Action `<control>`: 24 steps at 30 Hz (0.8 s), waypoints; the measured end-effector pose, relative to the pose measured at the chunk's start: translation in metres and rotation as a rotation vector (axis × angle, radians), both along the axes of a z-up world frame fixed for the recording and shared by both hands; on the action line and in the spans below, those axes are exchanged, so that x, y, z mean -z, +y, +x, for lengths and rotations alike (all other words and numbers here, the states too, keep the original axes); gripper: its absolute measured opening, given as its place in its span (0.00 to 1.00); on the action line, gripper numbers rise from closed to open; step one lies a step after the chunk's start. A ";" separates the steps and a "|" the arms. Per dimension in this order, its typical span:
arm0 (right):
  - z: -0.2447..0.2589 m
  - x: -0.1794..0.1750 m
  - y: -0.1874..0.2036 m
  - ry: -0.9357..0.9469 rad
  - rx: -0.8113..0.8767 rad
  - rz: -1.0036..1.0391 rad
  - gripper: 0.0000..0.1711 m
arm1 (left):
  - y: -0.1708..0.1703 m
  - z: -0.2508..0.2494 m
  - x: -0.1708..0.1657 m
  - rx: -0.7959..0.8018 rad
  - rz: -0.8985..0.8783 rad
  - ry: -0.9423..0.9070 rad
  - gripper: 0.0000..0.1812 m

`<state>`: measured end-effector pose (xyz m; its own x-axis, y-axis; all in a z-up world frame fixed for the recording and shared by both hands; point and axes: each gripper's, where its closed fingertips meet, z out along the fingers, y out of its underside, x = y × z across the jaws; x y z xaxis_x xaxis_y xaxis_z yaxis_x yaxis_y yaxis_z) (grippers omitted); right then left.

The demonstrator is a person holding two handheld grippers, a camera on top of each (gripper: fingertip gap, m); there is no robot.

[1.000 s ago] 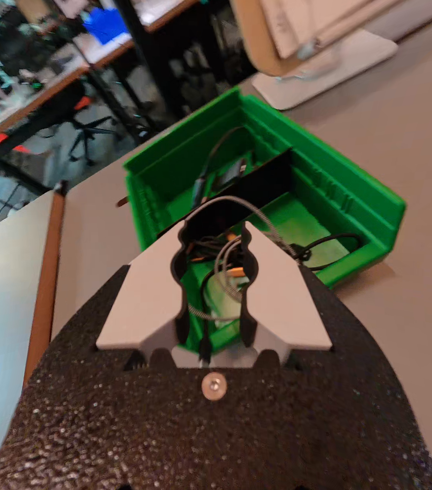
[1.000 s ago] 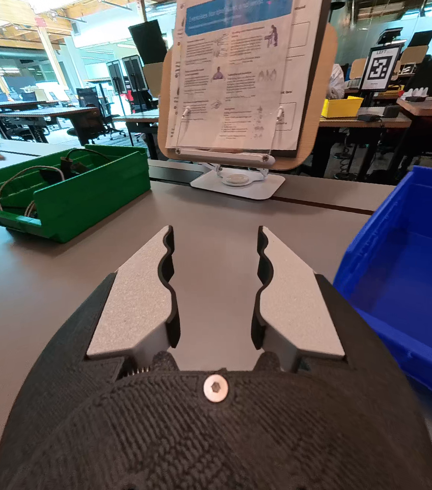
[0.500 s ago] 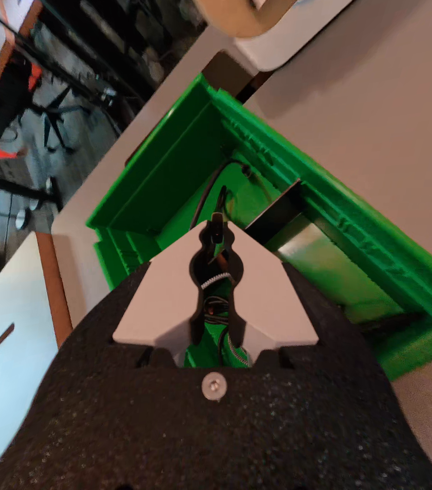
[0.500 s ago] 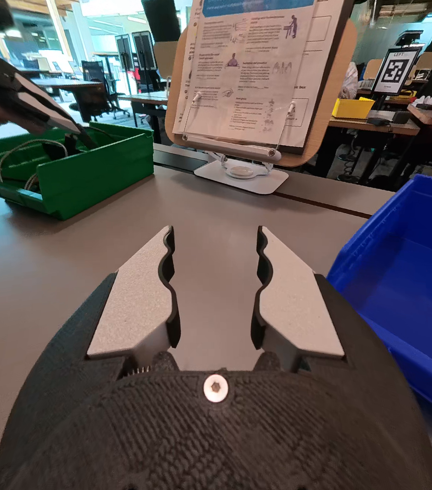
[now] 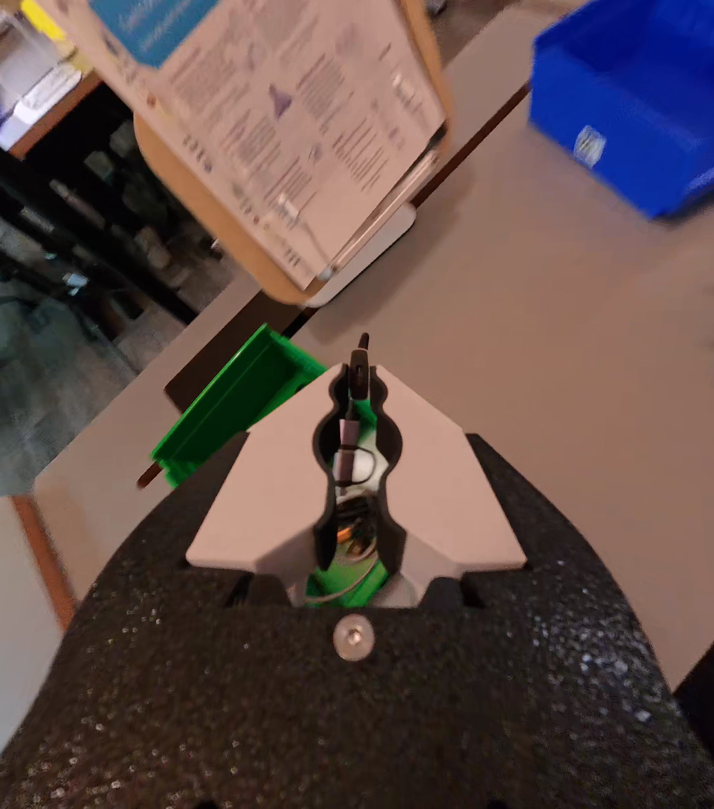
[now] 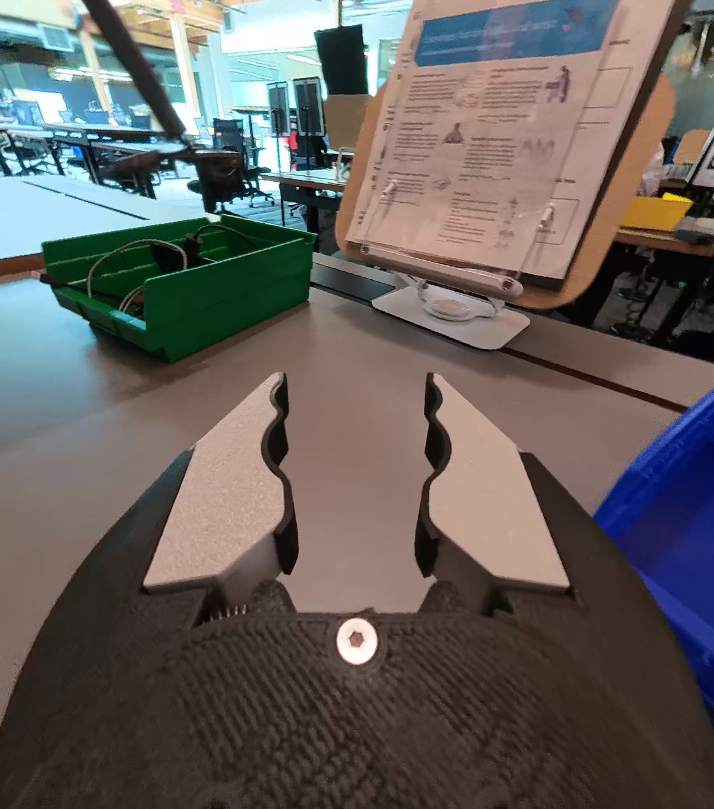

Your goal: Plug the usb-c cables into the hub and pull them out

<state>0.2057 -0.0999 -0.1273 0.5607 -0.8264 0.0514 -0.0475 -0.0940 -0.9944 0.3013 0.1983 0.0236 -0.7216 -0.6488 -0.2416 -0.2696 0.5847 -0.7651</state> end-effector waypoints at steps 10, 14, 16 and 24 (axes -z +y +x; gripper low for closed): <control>-0.046 -0.067 0.046 -0.592 -0.061 -0.214 0.50 | -0.139 -0.088 0.002 0.479 -0.450 0.361 0.04; -0.050 -0.069 0.054 -0.685 -0.040 -0.229 0.49 | -0.183 -0.114 0.032 0.595 -0.592 0.574 0.03; -0.047 -0.058 0.057 -0.678 -0.055 -0.253 0.48 | -0.199 -0.121 0.045 0.620 -0.649 0.661 0.03; -0.040 -0.026 0.063 -0.677 -0.105 -0.372 0.17 | -0.220 -0.122 0.086 0.595 -0.828 0.887 0.04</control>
